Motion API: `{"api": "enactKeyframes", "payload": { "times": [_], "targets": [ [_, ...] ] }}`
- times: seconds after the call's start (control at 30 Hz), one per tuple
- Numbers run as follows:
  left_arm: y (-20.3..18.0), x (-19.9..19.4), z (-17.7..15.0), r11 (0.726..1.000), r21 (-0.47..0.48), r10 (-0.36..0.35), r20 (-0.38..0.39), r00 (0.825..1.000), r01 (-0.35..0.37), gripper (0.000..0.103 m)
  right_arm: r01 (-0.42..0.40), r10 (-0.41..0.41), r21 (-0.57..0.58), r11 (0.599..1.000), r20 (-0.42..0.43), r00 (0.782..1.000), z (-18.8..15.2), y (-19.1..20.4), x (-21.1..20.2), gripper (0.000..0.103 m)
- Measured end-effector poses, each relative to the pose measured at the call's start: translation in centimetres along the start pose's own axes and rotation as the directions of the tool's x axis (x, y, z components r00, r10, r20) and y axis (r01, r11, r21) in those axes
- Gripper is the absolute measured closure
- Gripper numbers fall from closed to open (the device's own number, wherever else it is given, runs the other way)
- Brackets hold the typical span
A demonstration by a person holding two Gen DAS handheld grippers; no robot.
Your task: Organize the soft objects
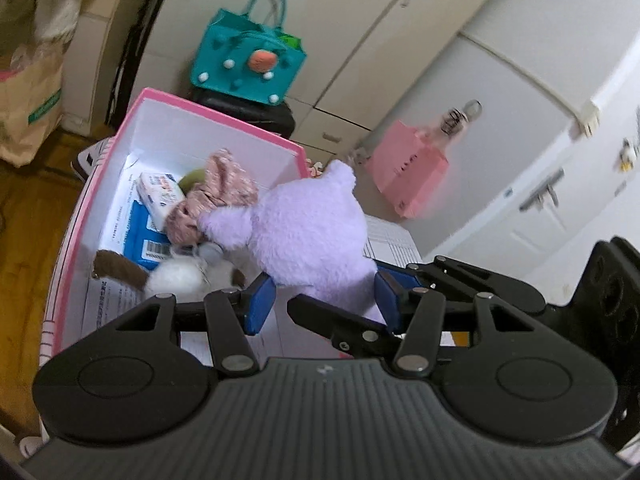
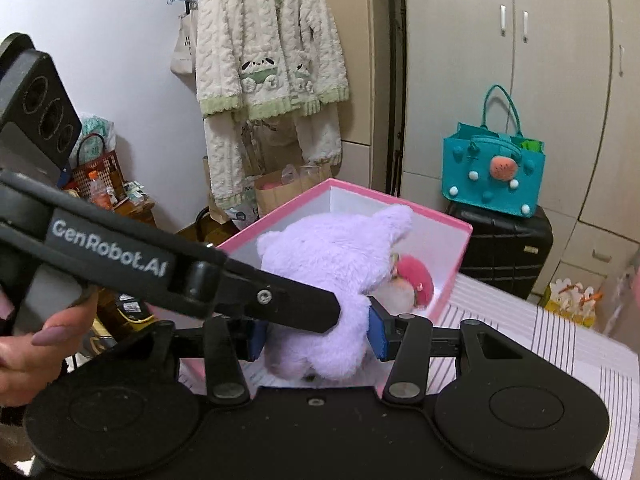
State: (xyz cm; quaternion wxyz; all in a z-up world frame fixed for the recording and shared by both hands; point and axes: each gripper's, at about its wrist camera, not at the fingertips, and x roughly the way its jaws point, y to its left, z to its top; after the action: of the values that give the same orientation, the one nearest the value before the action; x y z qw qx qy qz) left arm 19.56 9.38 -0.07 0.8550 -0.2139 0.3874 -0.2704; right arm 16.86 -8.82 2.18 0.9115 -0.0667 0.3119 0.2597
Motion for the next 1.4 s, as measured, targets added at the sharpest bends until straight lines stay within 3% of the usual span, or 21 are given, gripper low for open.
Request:
{"api": "enactKeyframes", "payload": {
  "times": [0.3,0.67,0.97,1.13,1.27,1.4],
  "targets": [
    [3.9,4.8,3.7,0.991,-0.106,0.076,-0.068,0.995,-0.083,0.054,-0.014,0.02,0.068,0.998,-0.092,0.996,2.4,-2.3,6.6,0.049],
    [6.1,9.0,6.3,0.977,-0.112,0.159,-0.165,0.973,-0.179,0.055,-0.019,0.032,0.064,0.998,-0.209,0.977,3.5,-4.3,12.6,0.049],
    [7.9,9.2,6.8,0.961,-0.111,0.242,-0.118,0.963,-0.255,0.057,0.004,0.004,0.026,1.0,-0.307,0.952,4.3,-4.3,16.4,0.049],
    [7.0,9.3,6.6,0.959,-0.063,0.27,-0.107,0.957,-0.277,0.057,0.008,-0.001,0.021,1.0,-0.329,0.944,4.3,-4.1,16.3,0.044],
    [4.8,7.4,5.7,0.948,0.044,0.316,-0.03,0.948,-0.314,0.054,-0.003,0.019,0.054,0.999,-0.299,0.954,4.0,-4.2,14.0,0.043],
    [2.8,4.8,4.3,0.92,0.149,0.359,0.059,0.932,-0.363,0.051,-0.026,0.045,0.094,0.995,-0.203,0.978,2.6,-3.6,9.3,0.035]
  ]
}}
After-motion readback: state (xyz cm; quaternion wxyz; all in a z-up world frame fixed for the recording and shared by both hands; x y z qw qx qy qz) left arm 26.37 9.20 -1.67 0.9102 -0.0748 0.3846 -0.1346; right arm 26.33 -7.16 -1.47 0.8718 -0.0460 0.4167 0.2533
